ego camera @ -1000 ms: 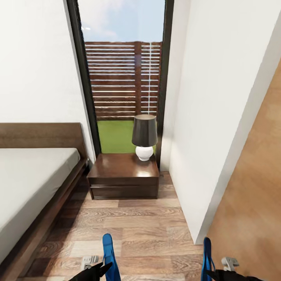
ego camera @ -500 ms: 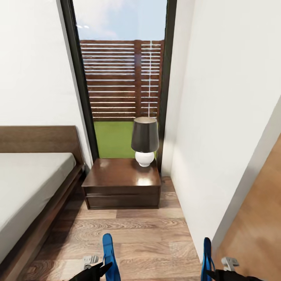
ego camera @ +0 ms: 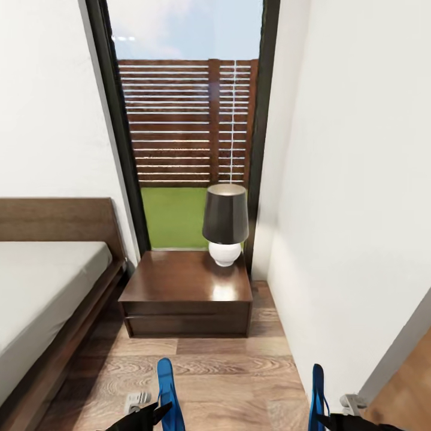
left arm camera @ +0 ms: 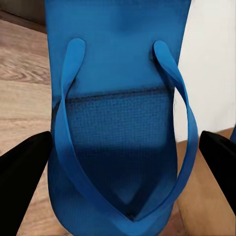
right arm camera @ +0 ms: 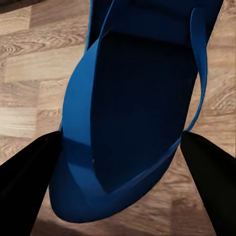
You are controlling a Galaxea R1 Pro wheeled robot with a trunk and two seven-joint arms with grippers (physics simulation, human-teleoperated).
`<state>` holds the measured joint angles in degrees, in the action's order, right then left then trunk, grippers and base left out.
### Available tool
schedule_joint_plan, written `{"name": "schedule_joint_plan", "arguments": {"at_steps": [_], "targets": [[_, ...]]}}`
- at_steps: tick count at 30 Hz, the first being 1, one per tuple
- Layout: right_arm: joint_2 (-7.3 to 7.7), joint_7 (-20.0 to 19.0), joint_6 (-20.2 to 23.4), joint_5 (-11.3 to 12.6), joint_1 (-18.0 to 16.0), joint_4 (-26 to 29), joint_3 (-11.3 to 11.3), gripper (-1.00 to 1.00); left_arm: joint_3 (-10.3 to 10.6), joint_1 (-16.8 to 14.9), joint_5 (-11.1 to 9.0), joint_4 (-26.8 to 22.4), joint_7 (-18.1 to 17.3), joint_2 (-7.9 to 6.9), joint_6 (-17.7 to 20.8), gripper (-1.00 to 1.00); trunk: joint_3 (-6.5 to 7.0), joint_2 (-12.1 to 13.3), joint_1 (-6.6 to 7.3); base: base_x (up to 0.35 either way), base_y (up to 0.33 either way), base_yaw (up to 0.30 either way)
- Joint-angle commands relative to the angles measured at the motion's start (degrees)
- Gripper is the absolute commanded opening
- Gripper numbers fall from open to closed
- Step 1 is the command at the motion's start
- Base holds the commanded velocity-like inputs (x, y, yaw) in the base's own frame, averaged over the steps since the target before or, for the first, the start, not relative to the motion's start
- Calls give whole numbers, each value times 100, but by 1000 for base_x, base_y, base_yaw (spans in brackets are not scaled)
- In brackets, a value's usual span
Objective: In the bedroom, move the book from the bed onto either nightstand, and place the two sandals side by side next to the bed.
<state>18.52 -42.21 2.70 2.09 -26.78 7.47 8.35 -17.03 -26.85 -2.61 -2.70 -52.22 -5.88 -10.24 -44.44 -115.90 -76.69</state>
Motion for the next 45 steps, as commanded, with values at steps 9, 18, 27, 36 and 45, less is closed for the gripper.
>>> {"name": "schedule_joint_plan", "arguments": {"at_steps": [9,18,27,36,45], "targets": [[2,-30,28,28,-3,0,28,-100,7,-5,-30,7,-19,-1,-29,-100,-12,-2,-3,167,0,220],[-1,-28,28,28,-3,0,28,-100,6,-5,-30,7,-25,-1,-31,-100,-30,-2,-3,3,0,276],[2,-31,28,27,-3,0,27,-100,6,-5,-30,7,-25,-1,-31,-100,-47,-2,-3,0,0,277],[-2,-33,28,28,-3,0,27,-100,6,-5,-30,7,-25,-1,-31,-100,-65,-2,-3,0,0,277],[2,-33,28,26,-3,0,27,-100,6,-5,-30,7,-25,-1,-31,-100,-82,-2,-3,0,0,277]]}}
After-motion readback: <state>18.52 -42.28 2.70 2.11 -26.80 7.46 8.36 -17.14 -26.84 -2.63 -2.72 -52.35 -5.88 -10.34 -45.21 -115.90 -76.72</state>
